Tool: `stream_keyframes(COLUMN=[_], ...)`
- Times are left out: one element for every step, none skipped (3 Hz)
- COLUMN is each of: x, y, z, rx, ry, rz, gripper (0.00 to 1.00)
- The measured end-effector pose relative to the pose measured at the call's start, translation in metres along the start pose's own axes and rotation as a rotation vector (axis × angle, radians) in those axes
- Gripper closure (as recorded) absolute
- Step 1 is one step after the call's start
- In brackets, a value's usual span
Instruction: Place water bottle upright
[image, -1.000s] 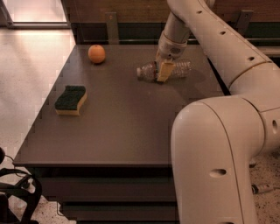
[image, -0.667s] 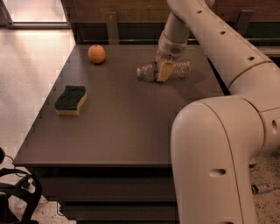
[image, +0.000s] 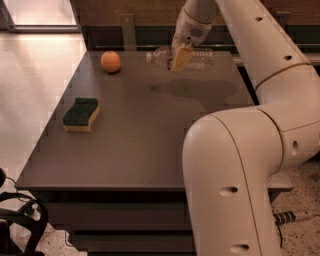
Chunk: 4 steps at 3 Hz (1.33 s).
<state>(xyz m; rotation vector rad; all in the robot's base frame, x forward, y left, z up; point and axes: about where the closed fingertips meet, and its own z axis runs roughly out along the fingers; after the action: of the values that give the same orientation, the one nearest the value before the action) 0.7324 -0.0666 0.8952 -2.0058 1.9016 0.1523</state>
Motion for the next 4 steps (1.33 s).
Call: stream_keyframes(x=[-0.013, -0.017, -0.015, -0.015], y=[-0.006, -0.008, -0.006, 0.004], z=[-0.020, -0.048, -0.075, -0.101], rx=[0.040, 0.098, 0.152, 0.205], ry=[-0.069, -0.187, -0.268, -0.364], rz=[0.017, 0.041, 0.059, 0.064], gripper=[1.00, 1.00, 1.00, 1.00])
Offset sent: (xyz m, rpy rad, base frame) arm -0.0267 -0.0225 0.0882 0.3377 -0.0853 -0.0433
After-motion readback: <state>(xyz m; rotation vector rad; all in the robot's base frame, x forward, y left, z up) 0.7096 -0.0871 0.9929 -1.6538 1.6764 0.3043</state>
